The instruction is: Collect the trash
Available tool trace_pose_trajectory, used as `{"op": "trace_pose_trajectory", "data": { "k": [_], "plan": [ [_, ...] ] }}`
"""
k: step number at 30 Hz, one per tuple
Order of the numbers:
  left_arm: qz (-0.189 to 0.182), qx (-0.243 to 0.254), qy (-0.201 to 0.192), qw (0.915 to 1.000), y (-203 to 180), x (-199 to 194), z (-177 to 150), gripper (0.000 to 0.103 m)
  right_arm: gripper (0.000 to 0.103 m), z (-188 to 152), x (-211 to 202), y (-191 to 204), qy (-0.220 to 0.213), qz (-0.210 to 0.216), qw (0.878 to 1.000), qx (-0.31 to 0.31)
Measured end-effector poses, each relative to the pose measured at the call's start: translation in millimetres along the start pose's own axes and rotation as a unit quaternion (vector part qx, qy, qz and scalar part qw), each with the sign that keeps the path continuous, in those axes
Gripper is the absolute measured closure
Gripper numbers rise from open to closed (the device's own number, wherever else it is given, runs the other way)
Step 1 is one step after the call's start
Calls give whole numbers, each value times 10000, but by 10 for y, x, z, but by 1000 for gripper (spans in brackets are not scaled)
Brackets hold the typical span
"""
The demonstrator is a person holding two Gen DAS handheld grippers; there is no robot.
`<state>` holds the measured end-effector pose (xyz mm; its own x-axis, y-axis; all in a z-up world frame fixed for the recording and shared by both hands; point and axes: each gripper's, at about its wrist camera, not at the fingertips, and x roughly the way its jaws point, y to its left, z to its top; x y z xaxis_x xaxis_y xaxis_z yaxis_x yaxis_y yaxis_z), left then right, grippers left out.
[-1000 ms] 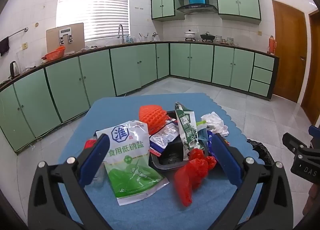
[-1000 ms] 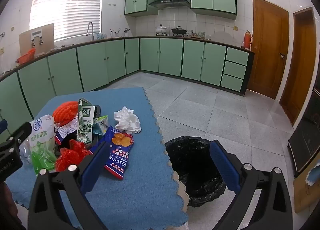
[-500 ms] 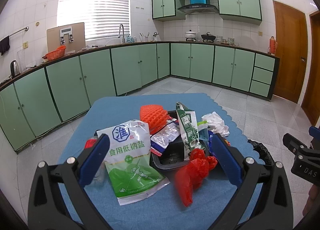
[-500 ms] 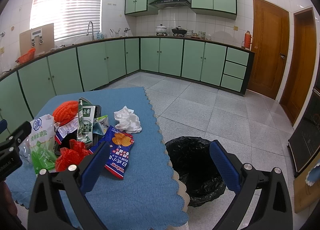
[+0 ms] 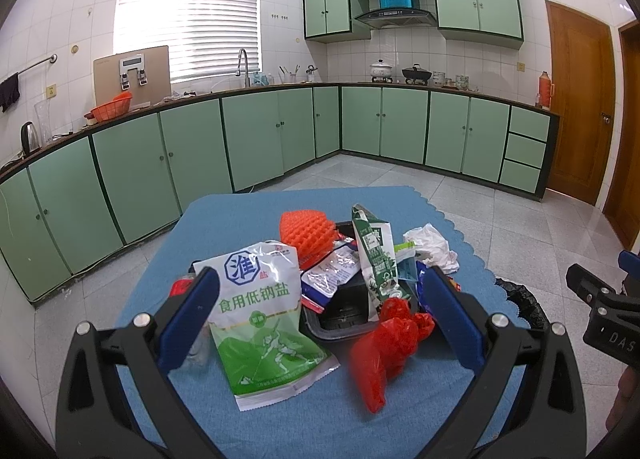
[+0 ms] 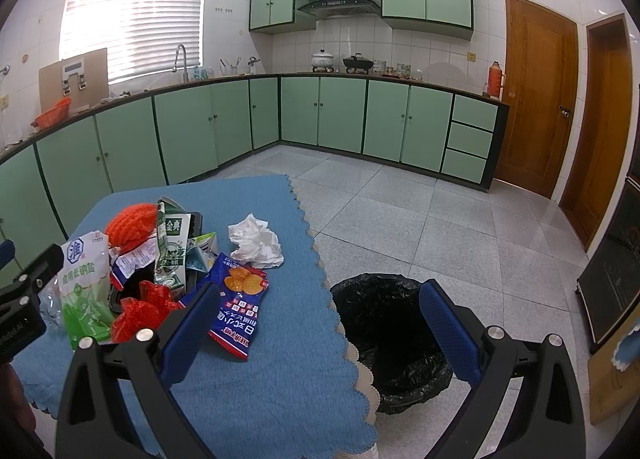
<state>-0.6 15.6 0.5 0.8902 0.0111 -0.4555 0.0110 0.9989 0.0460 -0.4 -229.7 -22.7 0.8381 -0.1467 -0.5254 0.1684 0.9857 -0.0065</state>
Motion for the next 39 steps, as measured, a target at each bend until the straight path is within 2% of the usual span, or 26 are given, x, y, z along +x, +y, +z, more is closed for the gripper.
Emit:
{"op": "trace_pose_trajectory", "data": {
  "k": [39],
  "plan": [
    [34,-21,8,10000,1,5,19,5,6,37,12,26,-2,15,10000,-21]
  ]
}}
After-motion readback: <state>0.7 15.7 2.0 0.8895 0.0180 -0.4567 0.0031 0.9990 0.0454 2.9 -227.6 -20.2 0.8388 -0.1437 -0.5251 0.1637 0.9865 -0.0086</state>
